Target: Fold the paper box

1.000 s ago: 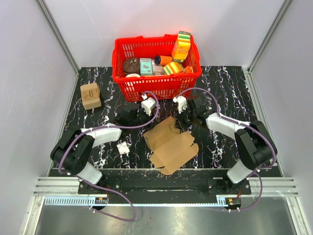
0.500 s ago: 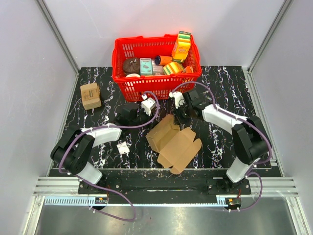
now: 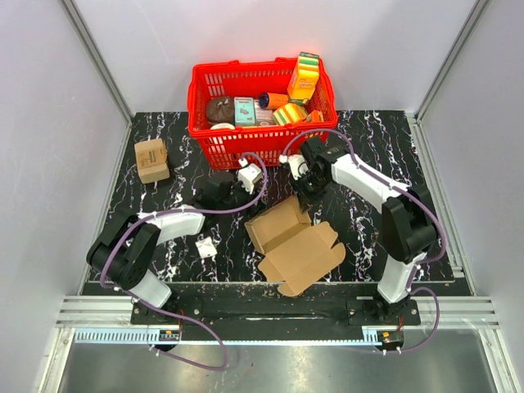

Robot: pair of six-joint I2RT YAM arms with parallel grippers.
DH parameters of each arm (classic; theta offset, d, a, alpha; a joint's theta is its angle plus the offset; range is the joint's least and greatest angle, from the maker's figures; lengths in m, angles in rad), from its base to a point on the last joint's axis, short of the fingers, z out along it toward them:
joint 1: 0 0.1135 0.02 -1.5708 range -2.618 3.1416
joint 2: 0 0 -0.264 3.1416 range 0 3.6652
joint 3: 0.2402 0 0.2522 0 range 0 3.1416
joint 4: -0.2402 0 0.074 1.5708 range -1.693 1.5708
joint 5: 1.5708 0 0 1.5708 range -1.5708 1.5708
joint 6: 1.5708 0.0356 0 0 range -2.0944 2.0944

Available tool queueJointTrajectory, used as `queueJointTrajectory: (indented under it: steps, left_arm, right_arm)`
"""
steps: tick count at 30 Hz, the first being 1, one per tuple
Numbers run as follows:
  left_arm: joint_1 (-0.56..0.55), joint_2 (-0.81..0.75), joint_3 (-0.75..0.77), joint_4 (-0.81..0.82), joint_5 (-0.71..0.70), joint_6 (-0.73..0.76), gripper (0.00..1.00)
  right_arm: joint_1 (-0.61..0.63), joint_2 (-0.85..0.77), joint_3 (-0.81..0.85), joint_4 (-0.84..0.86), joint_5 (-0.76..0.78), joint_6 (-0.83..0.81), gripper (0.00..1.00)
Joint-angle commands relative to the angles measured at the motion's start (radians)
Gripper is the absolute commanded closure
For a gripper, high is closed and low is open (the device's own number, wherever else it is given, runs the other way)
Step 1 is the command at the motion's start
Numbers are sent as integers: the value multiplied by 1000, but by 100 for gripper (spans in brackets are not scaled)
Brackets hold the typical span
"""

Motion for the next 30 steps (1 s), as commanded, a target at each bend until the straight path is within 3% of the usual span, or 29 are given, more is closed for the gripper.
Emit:
queueJointTrajectory:
  steps: [1, 6, 10, 14, 20, 30]
  left_arm:
    - [6, 9, 47, 19, 15, 8, 47]
    - [10, -26, 30, 34, -37, -5, 47]
    - [13, -110, -63, 152, -57, -8, 45]
    - [13, -156, -105, 221, 100, 15, 42]
    - [-6, -97, -56, 189, 318, 58, 42]
    - [-79, -25, 24, 70, 360, 146, 42]
  right_arm:
    - [11, 45, 85, -237, 34, -35, 83]
    - [23, 76, 80, -287, 72, -23, 83]
    - [32, 100, 88, -307, 80, -18, 83]
    - [34, 125, 102, -319, 91, -17, 83]
    - [40, 145, 108, -328, 103, -15, 82]
    - [52, 158, 97, -299, 150, -7, 72]
